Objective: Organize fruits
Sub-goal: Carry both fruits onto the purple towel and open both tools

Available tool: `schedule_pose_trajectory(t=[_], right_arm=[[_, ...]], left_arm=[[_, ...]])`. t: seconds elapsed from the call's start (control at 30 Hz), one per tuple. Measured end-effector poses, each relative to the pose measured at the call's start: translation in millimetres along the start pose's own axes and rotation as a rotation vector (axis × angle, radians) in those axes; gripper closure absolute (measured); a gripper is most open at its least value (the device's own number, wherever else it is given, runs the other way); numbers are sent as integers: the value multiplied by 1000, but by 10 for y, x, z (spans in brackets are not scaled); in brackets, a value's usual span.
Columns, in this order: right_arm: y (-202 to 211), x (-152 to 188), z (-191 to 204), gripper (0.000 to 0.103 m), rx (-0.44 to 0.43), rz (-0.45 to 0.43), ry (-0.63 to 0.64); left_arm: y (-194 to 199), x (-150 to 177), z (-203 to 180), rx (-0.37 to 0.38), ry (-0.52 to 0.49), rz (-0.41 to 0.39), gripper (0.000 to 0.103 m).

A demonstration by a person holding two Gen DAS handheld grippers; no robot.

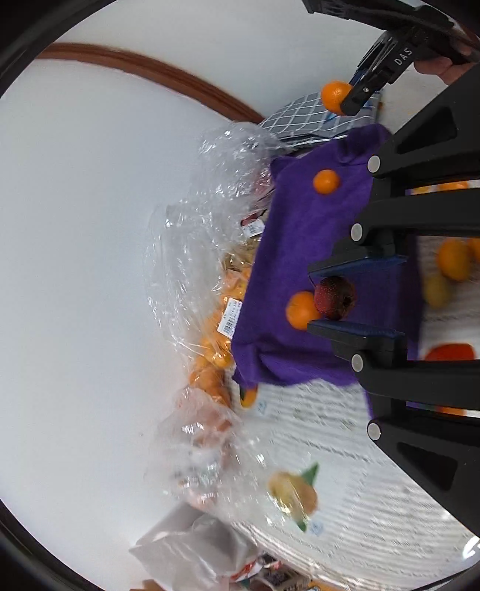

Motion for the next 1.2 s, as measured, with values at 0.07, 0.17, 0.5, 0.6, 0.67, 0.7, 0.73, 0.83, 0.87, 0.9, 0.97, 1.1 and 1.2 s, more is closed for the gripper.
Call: schedule_pose_trajectory(t=[0.07, 0.17, 0.5, 0.6, 0.67, 0.7, 0.73, 0.83, 0.87, 0.9, 0.97, 1.1, 1.2], right_arm=[[-104, -123, -1, 65, 0, -6, 8], [-287, -216, -31, 65, 0, 3, 9], [-824, 77, -187, 65, 32, 109, 16], [-897, 149, -203, 65, 39, 127, 23], [-921, 200, -234, 65, 39, 139, 16], [-930, 218, -247, 65, 37, 143, 9], [-942, 227, -252, 65, 36, 147, 4], [-977, 252, -248, 65, 40, 154, 11], [-986, 260, -237, 65, 40, 157, 15], [-993, 266, -226, 65, 38, 159, 20], [-1010, 280, -204, 65, 35, 164, 27], [-1027, 305, -178, 64, 37, 174, 33], [-1025, 307, -179, 64, 42, 171, 35]], left_arm=[[-149, -62, -28, 8, 17, 3, 80], [-375, -73, 1, 1, 35, 16, 80], [-684, 223, 169, 19, 65, 93, 80], [-729, 276, 168, 21, 65, 110, 80], [-754, 293, 169, 10, 54, 114, 80], [-761, 302, 161, 2, 43, 113, 80], [-770, 306, 159, -7, 32, 112, 80], [-778, 320, 165, -28, 5, 110, 80], [-786, 315, 159, -32, -1, 111, 80], [-790, 319, 157, -40, -10, 111, 80], [-796, 322, 156, -51, -24, 111, 80], [-808, 334, 144, -79, -56, 117, 80], [-814, 329, 147, -83, -61, 123, 80]])
Point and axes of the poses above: each gripper's, at about its wrist camera, not at the fingertips, and y roughly against the way its jaws point, z to its left, x to its underside, the point moved 8 cm from there along -y, roughly the way its jaws point, and after that the axes turned 2 degrees about -z, right-handed, at the moved point
